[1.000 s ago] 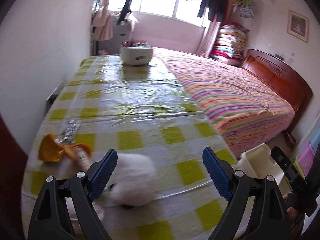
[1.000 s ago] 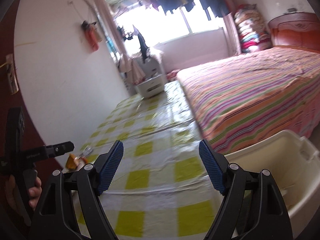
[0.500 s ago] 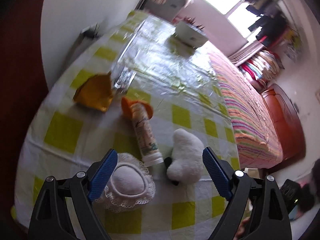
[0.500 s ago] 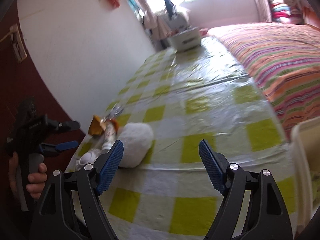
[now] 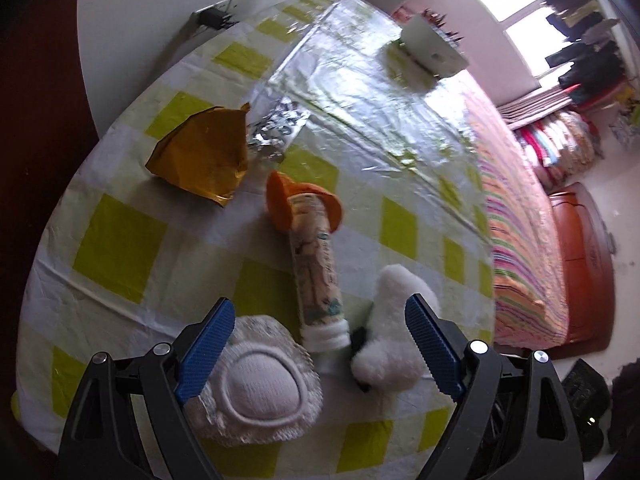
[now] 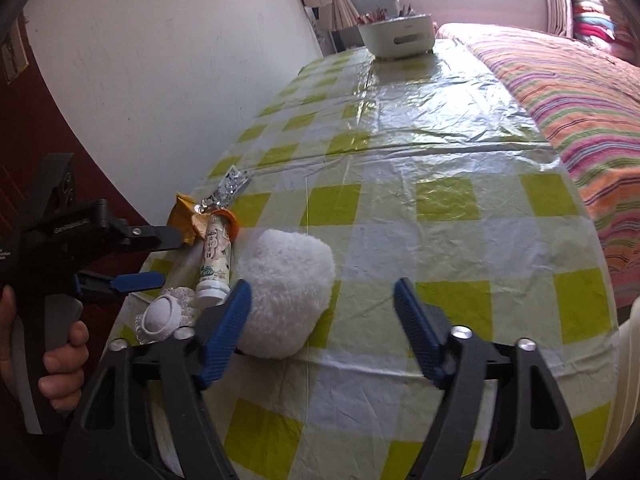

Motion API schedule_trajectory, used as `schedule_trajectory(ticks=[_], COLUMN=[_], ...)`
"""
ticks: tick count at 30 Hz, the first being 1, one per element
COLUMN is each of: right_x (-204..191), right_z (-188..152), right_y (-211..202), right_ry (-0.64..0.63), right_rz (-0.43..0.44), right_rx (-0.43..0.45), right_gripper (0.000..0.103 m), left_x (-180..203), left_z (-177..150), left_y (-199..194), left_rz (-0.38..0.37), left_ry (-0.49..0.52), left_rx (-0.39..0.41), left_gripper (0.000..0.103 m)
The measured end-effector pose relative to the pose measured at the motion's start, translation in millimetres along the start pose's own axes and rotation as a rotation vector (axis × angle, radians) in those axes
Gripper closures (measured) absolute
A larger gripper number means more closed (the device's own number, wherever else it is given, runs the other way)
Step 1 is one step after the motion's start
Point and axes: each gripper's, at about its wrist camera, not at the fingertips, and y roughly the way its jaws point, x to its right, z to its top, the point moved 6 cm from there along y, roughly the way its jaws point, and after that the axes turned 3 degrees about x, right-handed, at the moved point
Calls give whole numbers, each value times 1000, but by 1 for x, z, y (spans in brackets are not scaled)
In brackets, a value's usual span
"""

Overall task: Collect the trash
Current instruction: 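Grasp the drink can with left gripper while right gripper grasps white fluffy plush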

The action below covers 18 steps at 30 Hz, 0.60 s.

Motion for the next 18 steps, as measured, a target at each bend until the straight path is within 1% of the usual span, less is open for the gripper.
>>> schedule_trajectory(ticks=[2,8,11,13,15,17,18], right_x=[0,1,-2,-5,-7,-10,-12], right_z=[0,0,-1,-1,0,0,-1], right_y=[9,21,27,30,31,32,34], right_ry=[-4,-2,14,28,47,65,69], right_rz=[-5,-16,1,26,46,76,84], right_rx=[-19,-53,-66,-73,-71,-76,-82], right_gripper=[53,53,52,50,41,36,35], left_x=[0,2,2,2,3,3,4], left_z=[2,5,6,6,6,7,7], left_y=[7,23,30,35,38,40,41], left_rz=[17,45,73,82,84,80,82], left_ry=[4,-3,4,2,0,-2,-1], left_rx=[-22,-77,-95,-108,-117,-120,-121], left_gripper=[19,19,19,19,19,19,19])
